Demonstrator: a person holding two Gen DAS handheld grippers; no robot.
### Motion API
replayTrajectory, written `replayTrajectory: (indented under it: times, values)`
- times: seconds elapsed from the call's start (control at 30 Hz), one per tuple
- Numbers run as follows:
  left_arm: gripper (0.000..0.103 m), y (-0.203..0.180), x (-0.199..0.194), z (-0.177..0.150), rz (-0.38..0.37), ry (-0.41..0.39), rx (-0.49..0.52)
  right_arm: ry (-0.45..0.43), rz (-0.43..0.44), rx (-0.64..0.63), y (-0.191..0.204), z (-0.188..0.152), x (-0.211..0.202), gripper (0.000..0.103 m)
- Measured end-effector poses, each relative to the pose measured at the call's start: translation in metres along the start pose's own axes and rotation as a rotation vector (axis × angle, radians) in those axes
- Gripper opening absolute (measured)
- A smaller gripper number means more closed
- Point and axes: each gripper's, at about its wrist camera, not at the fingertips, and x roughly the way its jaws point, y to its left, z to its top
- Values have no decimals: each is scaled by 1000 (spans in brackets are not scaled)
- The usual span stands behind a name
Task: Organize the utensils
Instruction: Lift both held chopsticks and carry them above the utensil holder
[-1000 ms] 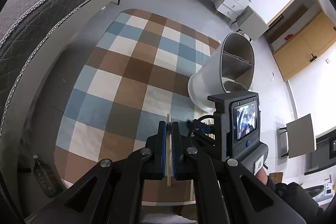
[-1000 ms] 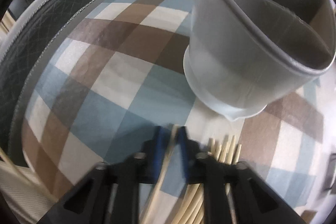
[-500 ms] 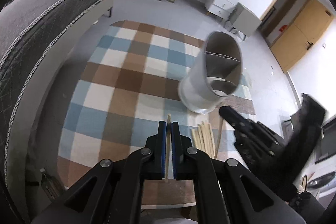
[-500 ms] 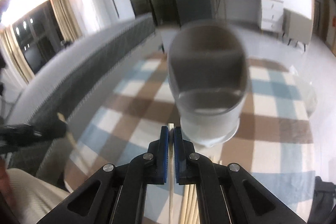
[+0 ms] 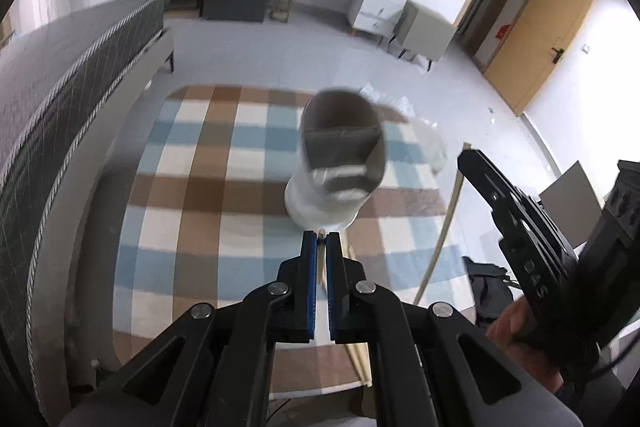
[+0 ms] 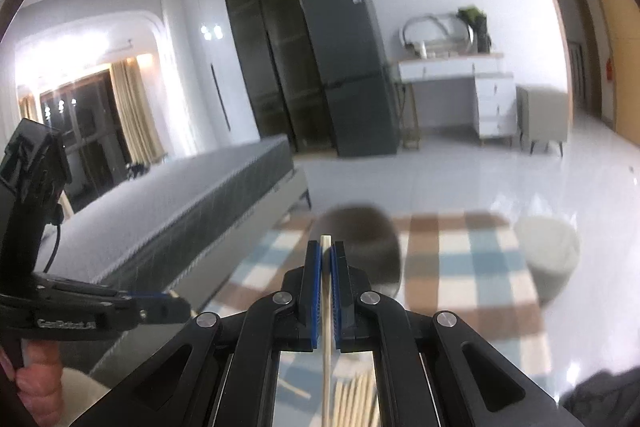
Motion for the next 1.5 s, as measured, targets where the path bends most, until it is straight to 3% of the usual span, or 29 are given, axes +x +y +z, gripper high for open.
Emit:
replayTrajectory:
  times: [0.23, 0.4, 0.5, 0.63, 1.0, 1.2, 1.5]
  values:
    - [0, -18, -30, 43, -53, -59, 33, -104, 1, -11, -12, 50, 4, 4]
    - [0, -26, -46, 76, -86, -106, 59, -225, 20, -66, -12, 88, 16, 4]
    - [0, -24, -45, 95, -94, -124, 57, -299, 38, -99, -9, 106, 26, 4]
    - [0, -16, -32, 117, -100, -148, 37, -333, 48, -91, -12, 119, 54, 4]
    - [0, 7, 17, 149, -68, -142, 33, -279, 18, 2, -29, 100, 132, 4]
    - [0, 20, 48, 144, -80, -90, 3, -256, 31, -29, -25, 86, 141, 4]
    - [0, 17, 59, 141, -81, -47, -4, -220, 72, -163, -14, 75, 138, 4]
